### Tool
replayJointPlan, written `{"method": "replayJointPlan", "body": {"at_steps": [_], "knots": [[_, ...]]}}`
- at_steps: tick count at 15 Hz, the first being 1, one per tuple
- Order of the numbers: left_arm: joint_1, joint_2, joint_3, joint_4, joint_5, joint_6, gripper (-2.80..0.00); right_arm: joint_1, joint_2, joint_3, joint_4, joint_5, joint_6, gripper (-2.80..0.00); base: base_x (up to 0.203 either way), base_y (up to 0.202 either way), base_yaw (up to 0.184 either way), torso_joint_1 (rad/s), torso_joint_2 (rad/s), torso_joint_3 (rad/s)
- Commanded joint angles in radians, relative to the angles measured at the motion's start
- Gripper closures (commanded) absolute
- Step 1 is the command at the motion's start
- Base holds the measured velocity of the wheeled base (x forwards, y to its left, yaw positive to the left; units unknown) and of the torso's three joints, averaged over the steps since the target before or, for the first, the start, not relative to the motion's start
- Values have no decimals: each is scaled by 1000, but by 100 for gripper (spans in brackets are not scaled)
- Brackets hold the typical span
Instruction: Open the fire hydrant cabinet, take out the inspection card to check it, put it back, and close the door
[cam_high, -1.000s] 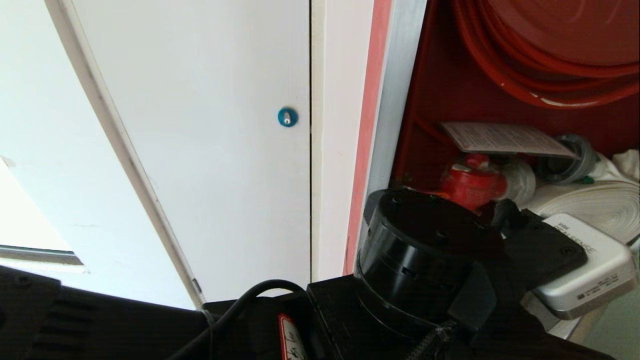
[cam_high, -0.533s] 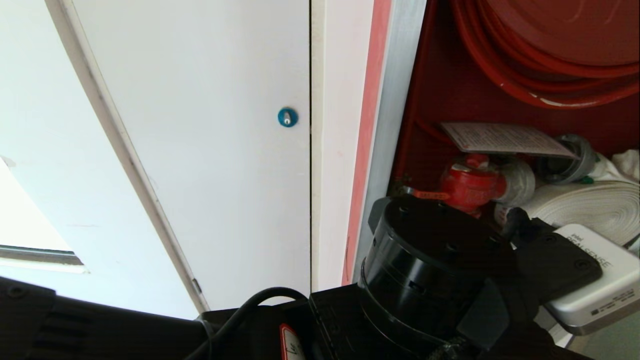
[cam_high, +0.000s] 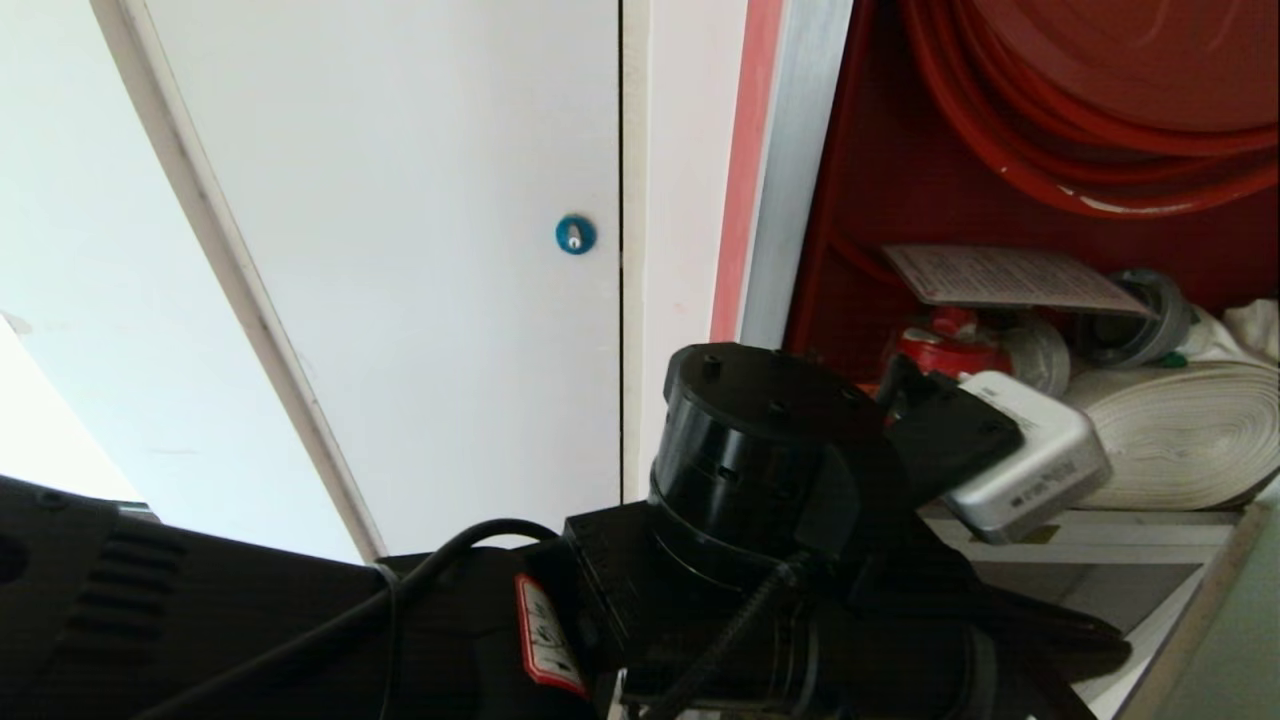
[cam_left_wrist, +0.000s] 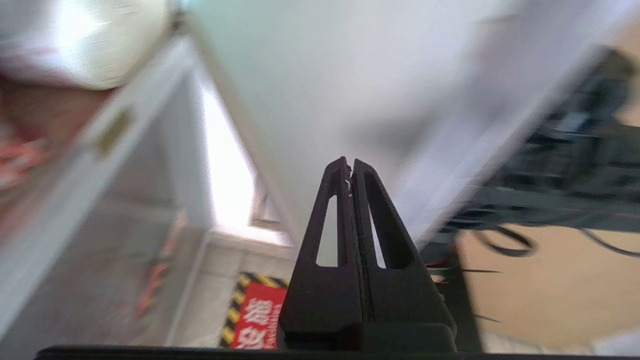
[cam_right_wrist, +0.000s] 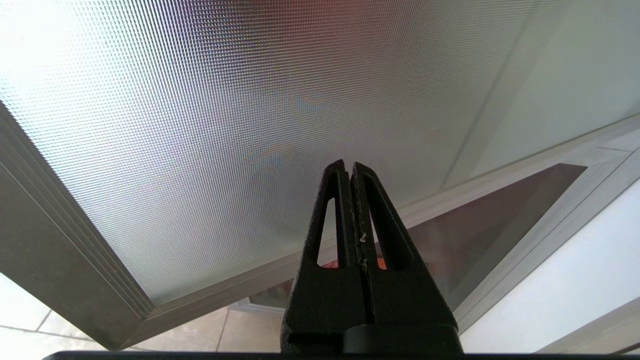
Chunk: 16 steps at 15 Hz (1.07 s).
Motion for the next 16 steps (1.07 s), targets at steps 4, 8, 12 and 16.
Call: {"method": "replayJointPlan", "body": {"at_steps": [4,8,12,16], "knots": [[123,-43,90,-7,-3,3,0,0,0,0,0,1,-4,0,0,0,0,0,0,0],[213,-134,214,-8,-6,5,0,0,0,0,0,1,-3,0,0,0,0,0,0,0],[325,-243,376,-11,-4,42,0,0,0,0,0,1,-3,0,0,0,0,0,0,0],[536,-364,552,-115,-4,38,0,0,2,0,0,1,-3,0,0,0,0,0,0,0]]}}
